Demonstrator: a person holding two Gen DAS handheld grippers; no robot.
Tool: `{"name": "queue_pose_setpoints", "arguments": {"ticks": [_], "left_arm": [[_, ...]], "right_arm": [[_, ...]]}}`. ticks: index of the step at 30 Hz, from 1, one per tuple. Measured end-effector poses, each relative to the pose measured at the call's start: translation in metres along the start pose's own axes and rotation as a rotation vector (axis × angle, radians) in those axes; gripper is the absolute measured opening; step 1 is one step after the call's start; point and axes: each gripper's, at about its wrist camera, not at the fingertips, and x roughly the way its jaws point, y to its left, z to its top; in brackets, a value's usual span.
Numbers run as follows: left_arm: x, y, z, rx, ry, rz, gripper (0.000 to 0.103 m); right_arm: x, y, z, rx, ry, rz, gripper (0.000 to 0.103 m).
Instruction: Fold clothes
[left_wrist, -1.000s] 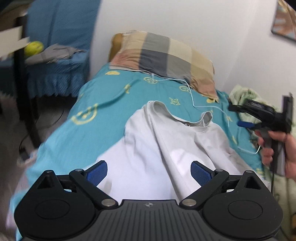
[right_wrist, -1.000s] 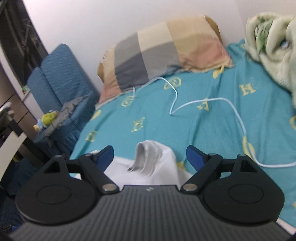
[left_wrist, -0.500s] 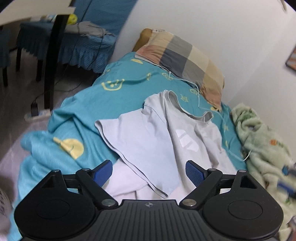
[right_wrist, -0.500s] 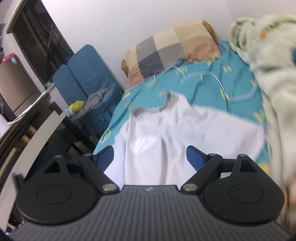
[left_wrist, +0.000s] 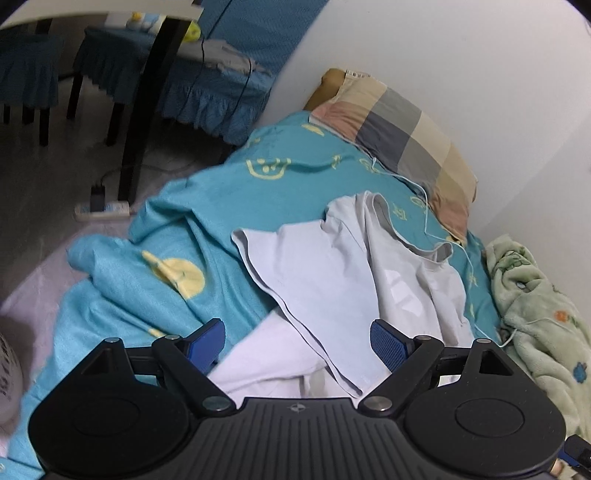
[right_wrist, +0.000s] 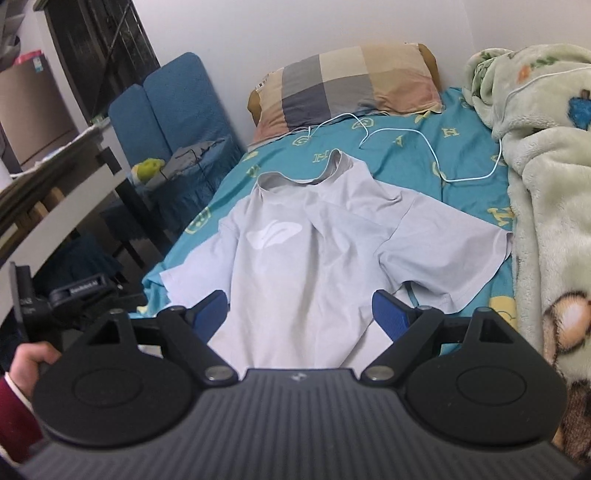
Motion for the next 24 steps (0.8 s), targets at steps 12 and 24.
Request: {"name": "queue_pose_setpoints", "arguments": {"ticks": [12, 24], "left_arm": [[0.006, 0.0, -0.003, -0.016, -0.003, 0.024, 0.088], [0.033, 0.017, 0.013, -0.054, 0.009, 0.075, 0.086]], "right_arm": [[0.003, 0.0, -0.001, -0.007, 0.014, 0.025, 0.087], [0.021, -0.011, -0.012, 0.01, 0.055, -0.011, 0.087]]}}
